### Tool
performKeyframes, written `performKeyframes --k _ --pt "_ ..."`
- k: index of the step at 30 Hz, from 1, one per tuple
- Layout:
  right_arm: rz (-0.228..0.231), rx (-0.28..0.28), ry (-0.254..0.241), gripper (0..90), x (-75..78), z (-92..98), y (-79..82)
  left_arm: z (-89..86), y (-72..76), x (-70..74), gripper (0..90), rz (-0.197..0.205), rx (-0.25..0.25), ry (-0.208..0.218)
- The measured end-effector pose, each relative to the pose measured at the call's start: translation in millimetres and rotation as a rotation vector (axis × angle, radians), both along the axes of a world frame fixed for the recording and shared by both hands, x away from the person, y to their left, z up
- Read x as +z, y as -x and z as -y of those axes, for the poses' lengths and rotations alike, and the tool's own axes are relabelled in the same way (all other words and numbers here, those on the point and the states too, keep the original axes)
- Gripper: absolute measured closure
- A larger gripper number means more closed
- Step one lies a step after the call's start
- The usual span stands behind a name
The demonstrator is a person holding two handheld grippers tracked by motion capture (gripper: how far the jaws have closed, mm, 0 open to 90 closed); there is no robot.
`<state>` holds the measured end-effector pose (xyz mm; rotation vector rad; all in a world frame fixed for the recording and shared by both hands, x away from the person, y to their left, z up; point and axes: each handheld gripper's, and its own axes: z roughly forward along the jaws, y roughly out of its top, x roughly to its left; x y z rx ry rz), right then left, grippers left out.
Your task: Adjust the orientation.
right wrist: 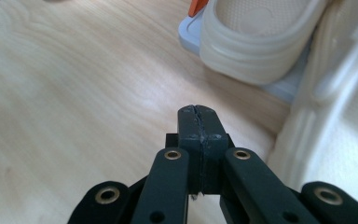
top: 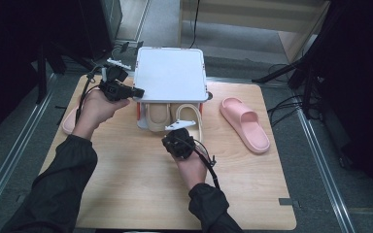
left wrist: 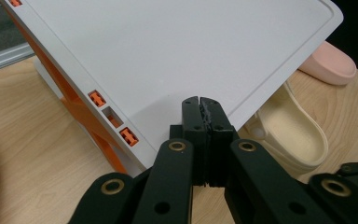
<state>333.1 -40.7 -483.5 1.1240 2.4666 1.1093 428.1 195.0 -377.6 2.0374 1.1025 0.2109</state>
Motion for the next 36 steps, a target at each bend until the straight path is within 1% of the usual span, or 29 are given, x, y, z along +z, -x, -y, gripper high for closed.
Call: performKeyframes --k 1,4,9,10,13,15,21,23,25,27,31,32,35,36 --pt "0.001 0.005 -0.01 90.0 1.5 4.3 3.3 -0.1 0.0 -0.1 89.5 0.0 -0.001 0.001" --pt "0.005 0.014 0.0 90.0 5.3 15.9 13.1 0.0 0.1 -0.1 89.5 0.001 0.0 0.001" --pt "0.0 -0.003 0.008 89.8 6.9 37.8 23.6 -0.1 0.1 -0.2 89.5 0.001 0.0 0.002" --pt "0.004 -0.009 0.015 89.8 5.7 41.4 24.5 -0.2 0.1 -0.2 89.4 0.001 0.0 0.001" --pt "-0.008 -0.024 0.027 89.8 0.5 49.6 25.5 -0.3 0.2 -0.3 89.4 0.0 0.0 0.003" --pt "-0.026 -0.03 0.026 89.7 -3.8 55.2 28.0 -0.6 0.1 -0.5 89.4 0.0 0.002 0.007" --pt "-0.053 -0.034 0.038 89.7 -11.8 70.0 38.2 -0.7 0.2 -0.7 89.4 -0.002 0.003 0.01" --pt "-0.061 -0.037 0.054 89.7 -14.4 74.6 39.6 -0.6 0.2 -0.6 89.4 0.0 0.002 0.008" --pt "-0.055 -0.047 0.08 89.7 -17.1 79.5 38.1 -0.5 0.2 -0.6 89.4 0.0 0.002 0.007" --pt "-0.057 -0.062 0.09 89.7 -18.3 83.7 34.9 -0.6 0.1 -0.6 89.4 -0.001 0.002 0.009" --pt "-0.064 -0.089 0.091 89.7 -20.6 87.5 23.3 -0.6 0.2 -0.6 89.4 -0.001 0.002 0.009" --pt "-0.083 -0.09 0.088 90.0 -21.5 87.3 17.7 -0.6 0.2 -0.6 89.5 -0.001 0.003 0.008" --pt "-0.077 -0.092 0.077 90.0 -21.6 83.7 10.6 -0.6 0.2 -0.6 89.4 -0.001 0.002 0.009" --pt "-0.078 -0.093 0.083 90.0 -20.3 79.5 6.5 -0.7 0.1 -0.7 89.4 -0.001 0.002 0.01"
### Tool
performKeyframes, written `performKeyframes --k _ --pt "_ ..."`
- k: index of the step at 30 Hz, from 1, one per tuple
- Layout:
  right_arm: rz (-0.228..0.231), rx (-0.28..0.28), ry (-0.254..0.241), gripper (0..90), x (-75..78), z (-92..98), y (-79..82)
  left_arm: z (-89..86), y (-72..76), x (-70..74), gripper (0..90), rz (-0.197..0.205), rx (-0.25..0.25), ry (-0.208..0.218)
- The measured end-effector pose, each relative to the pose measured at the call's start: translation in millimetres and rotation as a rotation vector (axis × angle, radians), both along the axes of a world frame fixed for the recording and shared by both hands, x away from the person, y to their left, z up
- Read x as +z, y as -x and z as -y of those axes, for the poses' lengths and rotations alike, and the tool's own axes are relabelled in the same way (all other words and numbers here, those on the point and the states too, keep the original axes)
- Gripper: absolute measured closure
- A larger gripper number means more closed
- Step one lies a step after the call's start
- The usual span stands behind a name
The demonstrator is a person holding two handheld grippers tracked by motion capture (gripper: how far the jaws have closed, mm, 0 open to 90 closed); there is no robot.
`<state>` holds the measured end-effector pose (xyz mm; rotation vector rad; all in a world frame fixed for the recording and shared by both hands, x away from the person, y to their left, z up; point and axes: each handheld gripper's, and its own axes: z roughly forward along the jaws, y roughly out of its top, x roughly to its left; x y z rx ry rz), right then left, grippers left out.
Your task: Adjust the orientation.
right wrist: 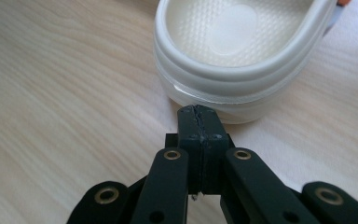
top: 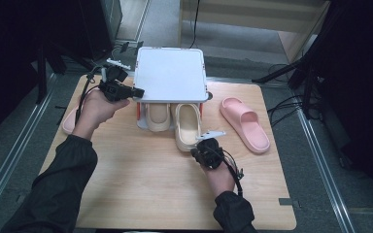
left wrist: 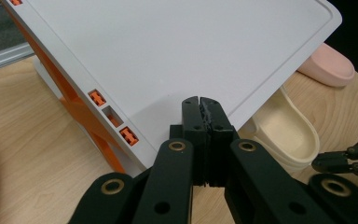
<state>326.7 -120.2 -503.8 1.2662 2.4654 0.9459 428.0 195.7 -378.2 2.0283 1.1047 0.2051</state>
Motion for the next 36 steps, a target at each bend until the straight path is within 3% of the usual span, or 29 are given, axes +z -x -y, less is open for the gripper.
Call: performKeyframes --k 8,12,17,23,27,31,36 --pt "0.027 0.005 0.0 90.0 0.3 -29.4 -28.3 0.3 0.3 -0.1 89.5 0.006 0.001 -0.004" --pt "0.038 -0.014 0.026 90.0 1.7 -40.8 -41.6 0.2 0.2 0.0 89.5 0.005 0.001 -0.004" --pt "0.048 -0.041 0.032 89.8 1.0 -45.3 -55.1 0.5 0.3 0.1 89.4 0.005 0.002 -0.005" --pt "0.058 -0.071 -0.002 89.0 -3.8 -44.7 -66.7 0.6 0.3 0.5 89.5 0.004 0.009 -0.007" --pt "0.045 -0.08 -0.026 89.2 -4.3 -42.5 -67.7 1.7 0.6 1.3 89.4 -0.001 0.012 -0.013" --pt "0.056 -0.038 -0.033 88.3 1.3 -36.9 -56.7 -0.9 -0.6 2.4 84.7 -0.02 0.024 0.005" --pt "0.026 0.015 -0.068 84.4 9.6 -24.7 -37.1 -7.1 3.9 8.5 79.6 -0.025 0.052 0.005"
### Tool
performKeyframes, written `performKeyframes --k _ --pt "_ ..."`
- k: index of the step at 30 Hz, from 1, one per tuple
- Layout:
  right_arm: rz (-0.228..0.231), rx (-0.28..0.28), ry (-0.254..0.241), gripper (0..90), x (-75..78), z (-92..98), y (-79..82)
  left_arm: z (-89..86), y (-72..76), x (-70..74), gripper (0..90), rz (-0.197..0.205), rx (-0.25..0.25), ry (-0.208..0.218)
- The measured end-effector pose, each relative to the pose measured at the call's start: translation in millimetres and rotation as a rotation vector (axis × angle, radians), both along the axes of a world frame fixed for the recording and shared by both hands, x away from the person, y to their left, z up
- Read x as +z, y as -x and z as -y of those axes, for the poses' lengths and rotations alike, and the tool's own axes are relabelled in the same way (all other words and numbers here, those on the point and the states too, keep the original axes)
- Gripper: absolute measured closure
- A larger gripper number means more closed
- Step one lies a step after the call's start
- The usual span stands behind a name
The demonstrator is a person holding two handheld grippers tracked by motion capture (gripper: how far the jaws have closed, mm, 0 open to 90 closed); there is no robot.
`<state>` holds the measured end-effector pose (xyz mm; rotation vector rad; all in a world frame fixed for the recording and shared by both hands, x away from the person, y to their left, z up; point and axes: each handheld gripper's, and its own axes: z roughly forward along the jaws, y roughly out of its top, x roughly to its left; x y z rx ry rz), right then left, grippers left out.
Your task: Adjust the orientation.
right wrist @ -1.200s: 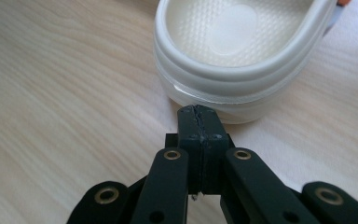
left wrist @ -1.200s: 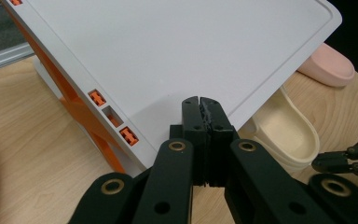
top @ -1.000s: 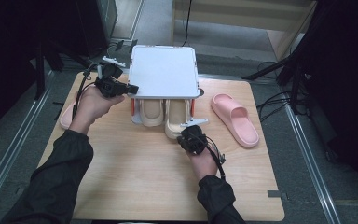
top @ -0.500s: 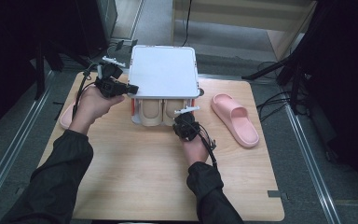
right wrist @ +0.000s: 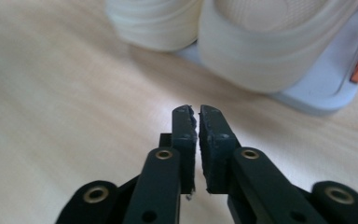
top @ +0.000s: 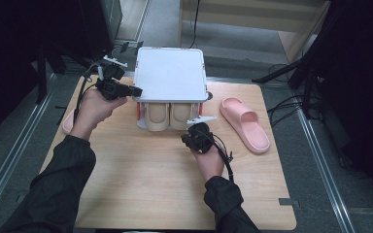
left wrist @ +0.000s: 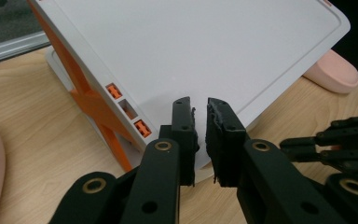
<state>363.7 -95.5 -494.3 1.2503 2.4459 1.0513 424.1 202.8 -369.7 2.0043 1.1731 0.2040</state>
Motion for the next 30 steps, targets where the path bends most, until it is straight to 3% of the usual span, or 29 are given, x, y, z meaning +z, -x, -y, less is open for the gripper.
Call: performKeyframes --k 4,10,13,23,30 --pt "0.011 0.074 0.021 77.5 9.0 10.4 16.4 -6.3 12.2 9.1 72.5 0.008 -0.006 0.01" --pt "0.025 0.153 -0.034 65.5 21.4 27.4 34.0 -17.9 29.8 16.1 55.2 0.001 -0.003 0.01" --pt "0.031 0.183 -0.035 59.7 23.5 37.0 40.6 -23.6 38.9 16.8 50.7 0.019 -0.003 0.005" --pt "0.01 0.196 -0.092 48.7 17.9 68.2 49.3 -52.9 58.1 5.9 41.8 0.016 0.031 0.032" --pt "-0.024 0.184 -0.14 46.5 17.4 72.4 46.1 -64.6 63.8 -4.7 39.8 0.025 0.055 0.014"
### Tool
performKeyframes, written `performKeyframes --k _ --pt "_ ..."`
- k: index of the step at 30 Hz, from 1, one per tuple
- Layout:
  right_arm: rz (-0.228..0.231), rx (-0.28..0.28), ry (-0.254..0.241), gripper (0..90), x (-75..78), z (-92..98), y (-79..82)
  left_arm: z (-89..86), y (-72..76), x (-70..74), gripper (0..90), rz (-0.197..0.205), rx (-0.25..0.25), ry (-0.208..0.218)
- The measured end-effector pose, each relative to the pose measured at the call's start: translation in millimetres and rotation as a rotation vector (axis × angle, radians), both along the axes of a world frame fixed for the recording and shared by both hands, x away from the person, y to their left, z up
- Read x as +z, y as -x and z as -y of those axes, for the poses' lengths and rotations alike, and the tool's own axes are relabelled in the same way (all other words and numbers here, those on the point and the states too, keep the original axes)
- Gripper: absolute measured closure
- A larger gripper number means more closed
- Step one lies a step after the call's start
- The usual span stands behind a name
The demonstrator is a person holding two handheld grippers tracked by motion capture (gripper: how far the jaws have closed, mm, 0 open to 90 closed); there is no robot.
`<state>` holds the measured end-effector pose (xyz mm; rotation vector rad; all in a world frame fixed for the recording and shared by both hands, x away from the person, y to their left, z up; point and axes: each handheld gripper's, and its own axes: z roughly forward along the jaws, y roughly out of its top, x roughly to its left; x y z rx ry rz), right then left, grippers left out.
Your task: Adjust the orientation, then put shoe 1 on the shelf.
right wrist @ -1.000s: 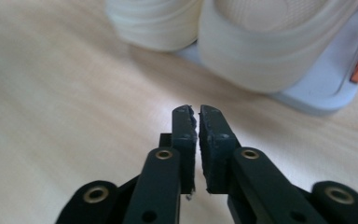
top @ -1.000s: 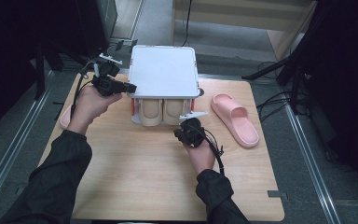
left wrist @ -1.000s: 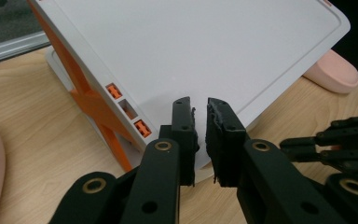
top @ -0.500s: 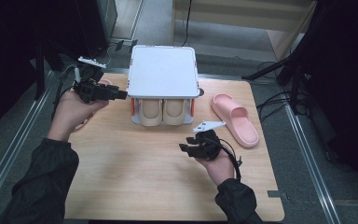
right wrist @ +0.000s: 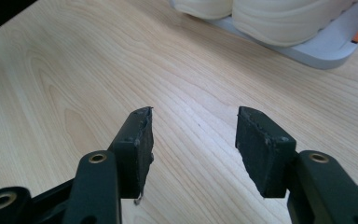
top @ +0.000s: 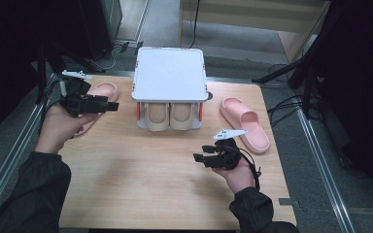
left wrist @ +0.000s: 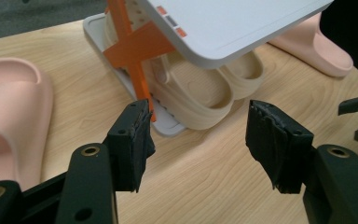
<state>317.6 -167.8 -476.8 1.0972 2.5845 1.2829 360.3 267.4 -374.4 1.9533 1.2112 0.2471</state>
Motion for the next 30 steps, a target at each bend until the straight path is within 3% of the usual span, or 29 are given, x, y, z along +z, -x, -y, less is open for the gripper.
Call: performKeyframes --k 7,12,16,23,30 --pt "-0.006 0.009 0.004 46.4 -1.0 -4.6 -4.0 -15.4 1.5 -12.2 39.6 0.001 0.034 -0.039" --pt "-0.005 0.018 0.016 46.4 -1.3 -7.4 -4.3 -29.5 -3.5 -23.1 40.3 -0.009 0.061 -0.036" --pt "-0.003 0.023 0.027 46.4 -1.6 -7.7 -4.3 -41.9 -10.4 -34.0 40.8 -0.038 0.061 -0.015" --pt "-0.003 0.033 0.046 46.4 -4.3 -9.2 -4.0 -57.5 -26.2 -60.8 46.1 -0.058 0.112 -0.071" --pt "-0.008 0.015 0.054 46.4 -5.7 -3.8 2.0 -66.8 -44.2 -81.8 49.9 -0.088 0.152 -0.088"
